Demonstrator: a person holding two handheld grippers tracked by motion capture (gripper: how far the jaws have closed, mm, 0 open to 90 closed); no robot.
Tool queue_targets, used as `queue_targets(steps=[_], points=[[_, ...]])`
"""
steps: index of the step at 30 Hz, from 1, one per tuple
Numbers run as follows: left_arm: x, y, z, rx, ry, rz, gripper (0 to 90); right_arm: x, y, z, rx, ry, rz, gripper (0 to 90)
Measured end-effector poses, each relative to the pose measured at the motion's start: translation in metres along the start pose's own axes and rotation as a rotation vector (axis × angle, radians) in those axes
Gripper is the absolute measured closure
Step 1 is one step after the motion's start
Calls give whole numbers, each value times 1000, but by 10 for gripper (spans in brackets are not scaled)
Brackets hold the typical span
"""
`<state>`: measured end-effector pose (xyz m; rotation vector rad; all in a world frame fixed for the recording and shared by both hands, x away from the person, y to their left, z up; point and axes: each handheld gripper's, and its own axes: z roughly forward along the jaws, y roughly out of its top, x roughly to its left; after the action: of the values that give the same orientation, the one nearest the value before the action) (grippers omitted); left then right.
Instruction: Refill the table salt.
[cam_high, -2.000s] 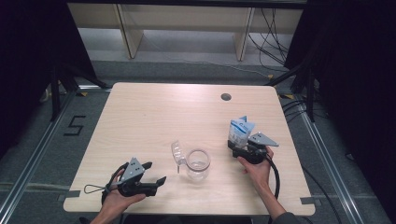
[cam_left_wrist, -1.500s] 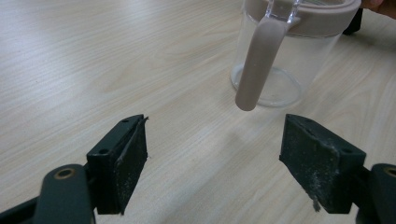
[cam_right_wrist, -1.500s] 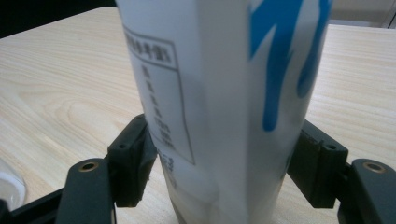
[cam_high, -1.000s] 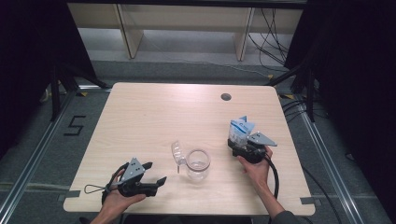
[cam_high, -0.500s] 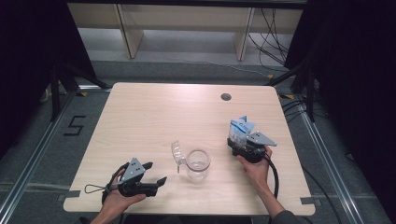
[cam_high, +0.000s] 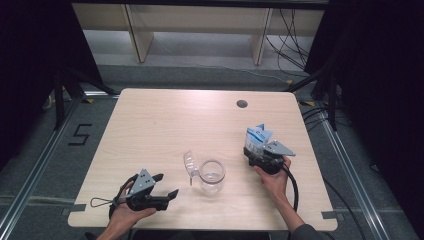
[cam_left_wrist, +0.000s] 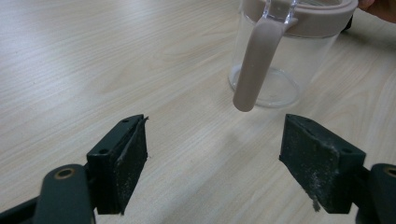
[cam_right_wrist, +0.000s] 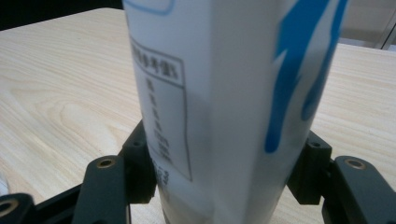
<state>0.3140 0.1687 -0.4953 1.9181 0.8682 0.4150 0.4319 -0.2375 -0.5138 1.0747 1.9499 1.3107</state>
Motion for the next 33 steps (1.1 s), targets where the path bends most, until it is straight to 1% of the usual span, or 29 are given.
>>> queue_targets(steps=[2,4,6,7,9,10,12,13,14,16,17,18,19,20,21,22,23,24,26,27,28,30,31,32,33], points=[[0,0,0,1,-1,4,226,0,0,1,-8,-3,0,409],[0,0,0,0,-2,3,227,0,0,0,-4,-6,7,414],[1,0,0,0,-1,4,228,0,0,1,-19,0,4,417],[1,0,0,0,-1,3,228,4,0,1,-15,-11,46,418],[0,0,0,0,0,-1,228,4,0,1,-10,-9,48,420],[1,0,0,-1,2,-1,228,4,0,0,-8,-14,46,423],[1,0,0,0,5,-1,228,3,2,0,3,-8,26,424],[1,0,0,0,5,-1,228,3,2,0,3,-8,26,424],[1,0,0,1,5,-1,229,2,3,-1,9,2,12,427],[1,0,0,-2,2,-2,229,1,3,-2,23,-1,2,428],[1,0,-1,-1,5,-2,229,1,4,-2,23,2,4,429],[1,0,-1,2,9,-1,229,2,4,-2,24,-7,-3,429],[1,0,-1,2,8,-1,229,3,4,-2,33,2,8,429],[1,0,-1,1,8,-1,229,3,4,-2,21,-5,-9,429],[1,0,-1,-2,6,-2,229,5,5,-3,25,-11,0,430],[1,0,-1,-2,6,-2,229,6,5,-3,29,-12,-9,431],[1,0,-1,-1,6,-2,229,7,5,-3,19,-12,-20,431],[1,0,-1,-1,6,-2,229,8,5,-3,22,-1,-15,431],[1,0,-1,-2,5,-3,229,11,6,-4,29,-5,-37,431],[1,0,-1,-11,0,-10,229,12,7,-4,30,0,-35,431],[2,0,-1,-6,1,-2,229,13,7,-5,30,5,-36,431],[2,1,-1,-2,5,-2,229,15,8,-6,24,6,-43,431],[2,0,-1,-3,1,-12,229,16,8,-7,28,9,-35,431],[2,1,-1,-1,4,-10,229,15,9,-7,26,16,-43,431],[2,0,-1,-2,4,-9,229,15,9,-7,15,16,-41,431]])
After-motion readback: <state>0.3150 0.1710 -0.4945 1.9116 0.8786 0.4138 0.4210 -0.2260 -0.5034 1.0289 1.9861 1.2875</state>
